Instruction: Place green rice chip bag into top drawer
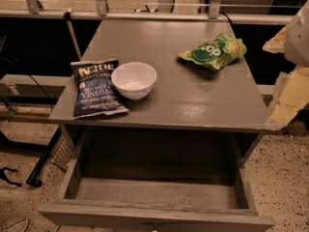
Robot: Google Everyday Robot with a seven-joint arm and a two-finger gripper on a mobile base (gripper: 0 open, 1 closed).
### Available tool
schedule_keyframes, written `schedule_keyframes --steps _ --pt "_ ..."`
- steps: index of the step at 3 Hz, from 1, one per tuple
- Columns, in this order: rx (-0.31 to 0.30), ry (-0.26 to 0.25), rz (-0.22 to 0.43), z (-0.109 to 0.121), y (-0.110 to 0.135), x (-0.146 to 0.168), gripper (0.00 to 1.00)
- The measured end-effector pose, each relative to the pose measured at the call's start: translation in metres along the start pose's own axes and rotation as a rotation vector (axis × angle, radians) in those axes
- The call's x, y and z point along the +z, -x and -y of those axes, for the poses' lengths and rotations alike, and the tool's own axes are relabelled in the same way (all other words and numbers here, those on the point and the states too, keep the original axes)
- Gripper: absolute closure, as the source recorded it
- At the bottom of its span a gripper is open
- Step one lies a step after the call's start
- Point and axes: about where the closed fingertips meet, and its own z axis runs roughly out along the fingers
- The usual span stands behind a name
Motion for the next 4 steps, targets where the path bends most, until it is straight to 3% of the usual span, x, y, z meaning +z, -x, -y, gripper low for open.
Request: schedule_keyframes --steps 1,3,4 --pt "0.000 0.000 0.000 0.000 0.000 0.000 0.00" --pt "-0.015 -0.087 0.150 0.054 0.041 0.023 0.00" --pt "-0.019 -0.130 0.217 0.087 0.069 0.050 0.00"
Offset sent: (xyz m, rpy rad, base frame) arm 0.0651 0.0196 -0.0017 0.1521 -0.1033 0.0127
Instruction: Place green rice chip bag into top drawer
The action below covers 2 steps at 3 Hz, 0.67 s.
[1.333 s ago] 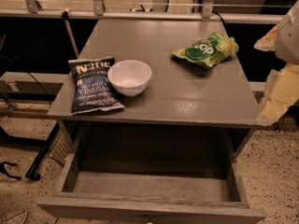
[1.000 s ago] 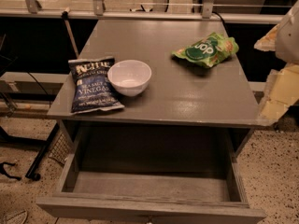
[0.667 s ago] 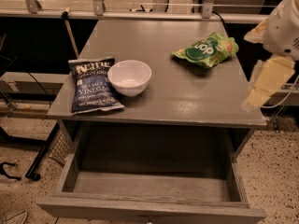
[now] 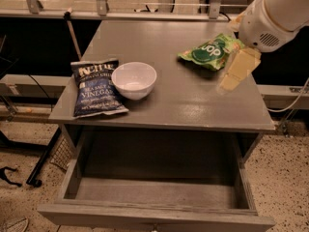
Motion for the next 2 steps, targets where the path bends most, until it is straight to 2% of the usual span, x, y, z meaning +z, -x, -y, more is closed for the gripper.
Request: schedule_keyframes --steps 2 --pt "0.018 -0.012 0.019 0.0056 -0.0038 0.0080 0.00"
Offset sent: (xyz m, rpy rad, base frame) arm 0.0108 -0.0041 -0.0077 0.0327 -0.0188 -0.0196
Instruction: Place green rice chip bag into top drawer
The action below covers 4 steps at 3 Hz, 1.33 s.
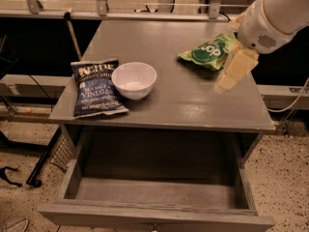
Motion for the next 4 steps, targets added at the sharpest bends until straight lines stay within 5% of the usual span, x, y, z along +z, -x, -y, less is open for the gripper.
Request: schedule_keyframes --steps 1,4 --pt "0.032 -0.031 0.038 0.017 -0.006 0.017 0.00" --pt "0.140 -0.141 -0.042 0.058 -0.013 0.087 0.00"
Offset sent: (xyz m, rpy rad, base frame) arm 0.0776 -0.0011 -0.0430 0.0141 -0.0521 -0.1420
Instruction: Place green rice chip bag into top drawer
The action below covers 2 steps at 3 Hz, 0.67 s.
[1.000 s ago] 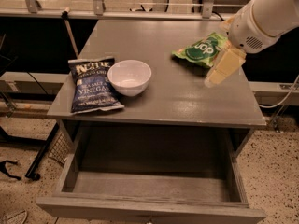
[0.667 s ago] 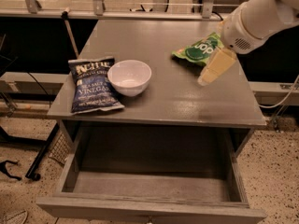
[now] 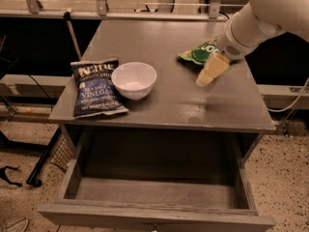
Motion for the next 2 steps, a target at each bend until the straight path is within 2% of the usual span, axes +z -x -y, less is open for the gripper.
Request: schedule_keyframes --steps 2 --pt "0.029 -0.017 -0.026 0.011 -0.004 0.037 0.00"
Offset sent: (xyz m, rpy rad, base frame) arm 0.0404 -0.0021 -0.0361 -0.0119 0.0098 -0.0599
